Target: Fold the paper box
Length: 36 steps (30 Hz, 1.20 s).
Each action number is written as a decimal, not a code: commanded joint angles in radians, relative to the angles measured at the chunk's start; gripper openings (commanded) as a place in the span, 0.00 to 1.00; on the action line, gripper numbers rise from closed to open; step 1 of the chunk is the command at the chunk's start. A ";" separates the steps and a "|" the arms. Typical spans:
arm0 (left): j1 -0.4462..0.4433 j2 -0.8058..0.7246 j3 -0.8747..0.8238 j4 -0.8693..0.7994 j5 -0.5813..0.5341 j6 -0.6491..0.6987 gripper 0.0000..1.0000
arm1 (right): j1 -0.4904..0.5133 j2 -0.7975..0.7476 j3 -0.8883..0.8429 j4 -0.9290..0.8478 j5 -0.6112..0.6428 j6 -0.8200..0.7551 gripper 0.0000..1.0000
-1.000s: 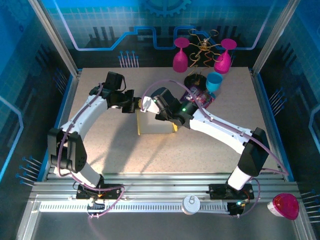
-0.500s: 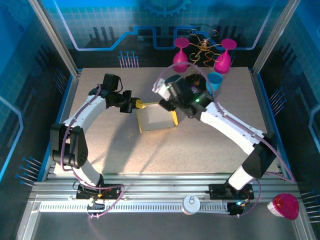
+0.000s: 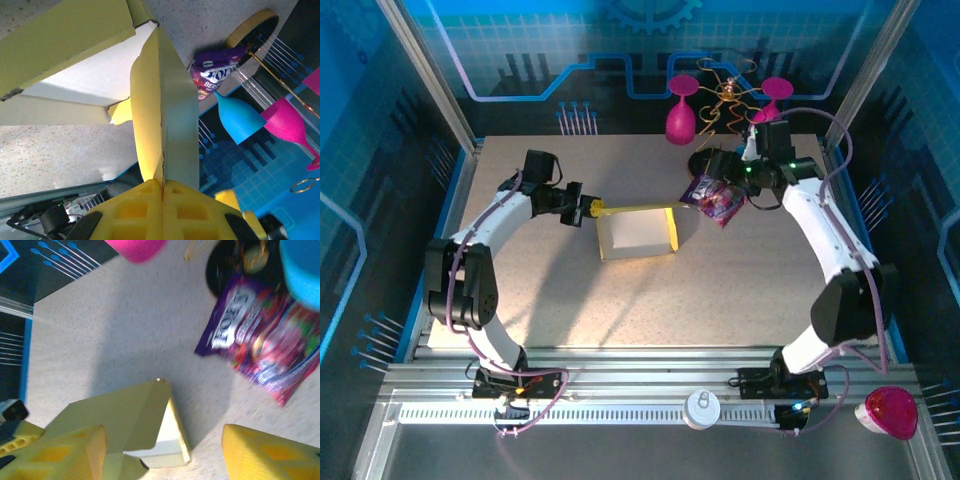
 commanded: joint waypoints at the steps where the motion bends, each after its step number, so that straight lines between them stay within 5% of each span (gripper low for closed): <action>1: 0.018 0.035 0.036 -0.019 0.087 0.089 0.00 | 0.005 0.096 0.062 -0.117 -0.176 0.163 0.60; 11: 0.032 0.028 0.015 -0.034 0.115 0.150 0.00 | 0.077 0.247 0.206 -0.239 -0.170 0.162 0.58; 36: 0.032 0.037 0.019 0.001 0.119 0.117 0.00 | 0.126 0.271 0.086 -0.088 -0.320 0.275 0.43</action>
